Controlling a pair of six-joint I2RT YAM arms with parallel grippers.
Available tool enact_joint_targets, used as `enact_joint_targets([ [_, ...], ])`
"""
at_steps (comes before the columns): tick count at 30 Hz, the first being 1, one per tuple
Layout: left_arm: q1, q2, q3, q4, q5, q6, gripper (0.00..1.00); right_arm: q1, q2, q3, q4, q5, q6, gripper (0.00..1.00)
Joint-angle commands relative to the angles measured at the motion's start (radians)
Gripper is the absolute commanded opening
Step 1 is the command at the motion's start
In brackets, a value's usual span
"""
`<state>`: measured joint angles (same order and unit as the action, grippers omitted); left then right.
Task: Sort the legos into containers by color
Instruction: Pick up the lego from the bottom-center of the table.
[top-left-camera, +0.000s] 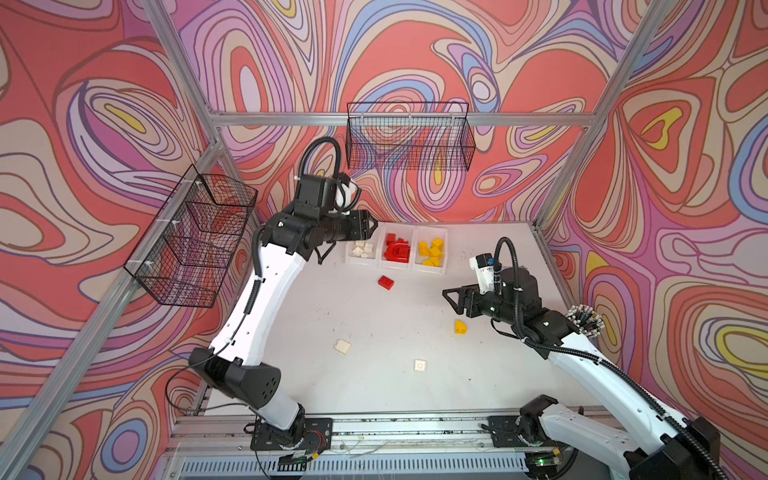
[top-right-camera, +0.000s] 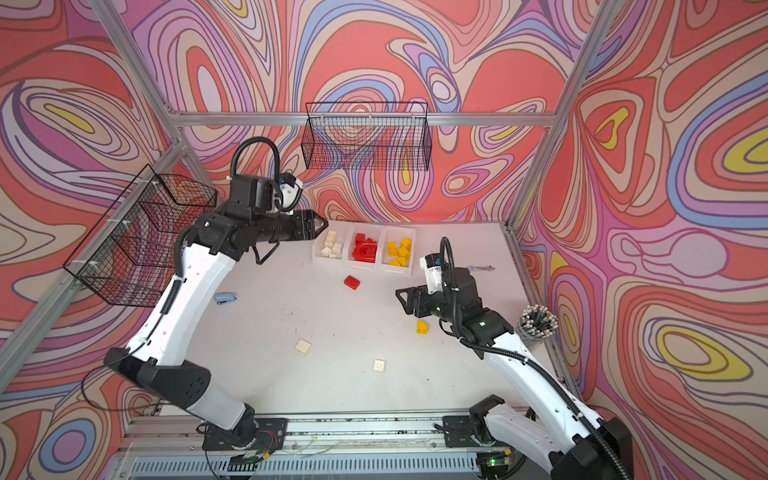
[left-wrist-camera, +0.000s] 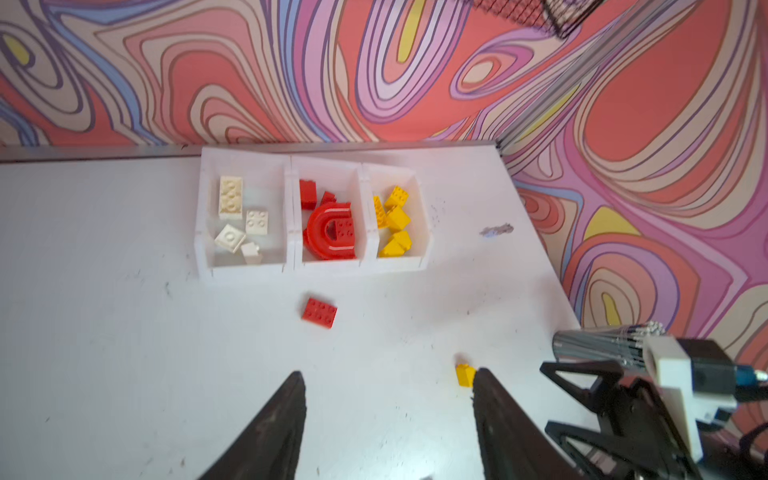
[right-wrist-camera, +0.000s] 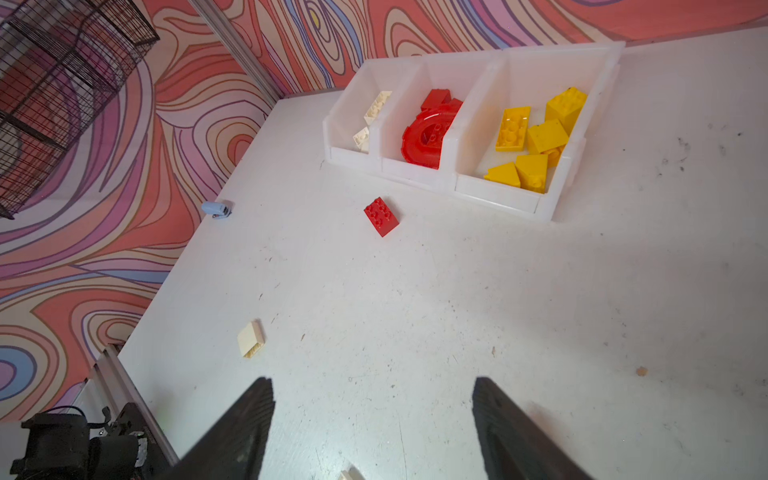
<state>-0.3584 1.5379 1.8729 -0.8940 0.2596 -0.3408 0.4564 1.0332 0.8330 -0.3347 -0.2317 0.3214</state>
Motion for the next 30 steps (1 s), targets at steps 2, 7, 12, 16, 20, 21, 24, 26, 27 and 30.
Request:
enact_joint_targets([
  [2, 0.001, -0.108, -0.18, -0.006, -0.045, 0.032, 0.64, 0.102, 0.069, 0.051, -0.091, 0.157, -0.048, 0.79],
  [7, 0.001, -0.233, -0.37, -0.024, -0.086, 0.045, 0.64, 0.289, 0.148, 0.077, -0.136, 0.34, -0.072, 0.77],
  [12, 0.0, -0.384, -0.588, 0.023, -0.156, 0.043, 0.64, 0.446, 0.213, 0.053, -0.157, 0.385, -0.078, 0.75],
  [16, 0.0, -0.46, -0.727, 0.081, -0.197, 0.028, 0.65, 0.559, 0.271, 0.034, -0.18, 0.447, -0.046, 0.75],
  [20, 0.001, -0.508, -0.834, 0.159, -0.213, 0.005, 0.65, 0.646, 0.323, 0.022, -0.204, 0.508, 0.006, 0.75],
  [21, 0.001, -0.514, -0.849, 0.172, -0.213, 0.003, 0.65, 0.661, 0.334, 0.015, -0.204, 0.509, 0.018, 0.75],
  [24, 0.003, -0.516, -0.856, 0.176, -0.224, 0.006, 0.65, 0.692, 0.358, -0.008, -0.208, 0.514, 0.056, 0.75],
  [26, 0.006, -0.519, -0.857, 0.171, -0.225, 0.011, 0.66, 0.705, 0.37, -0.021, -0.211, 0.519, 0.093, 0.75],
  [27, 0.007, -0.523, -0.862, 0.171, -0.225, 0.012, 0.66, 0.713, 0.373, -0.03, -0.21, 0.524, 0.111, 0.75],
  [30, 0.01, -0.532, -0.87, 0.168, -0.223, 0.016, 0.66, 0.73, 0.387, -0.049, -0.206, 0.533, 0.165, 0.75],
])
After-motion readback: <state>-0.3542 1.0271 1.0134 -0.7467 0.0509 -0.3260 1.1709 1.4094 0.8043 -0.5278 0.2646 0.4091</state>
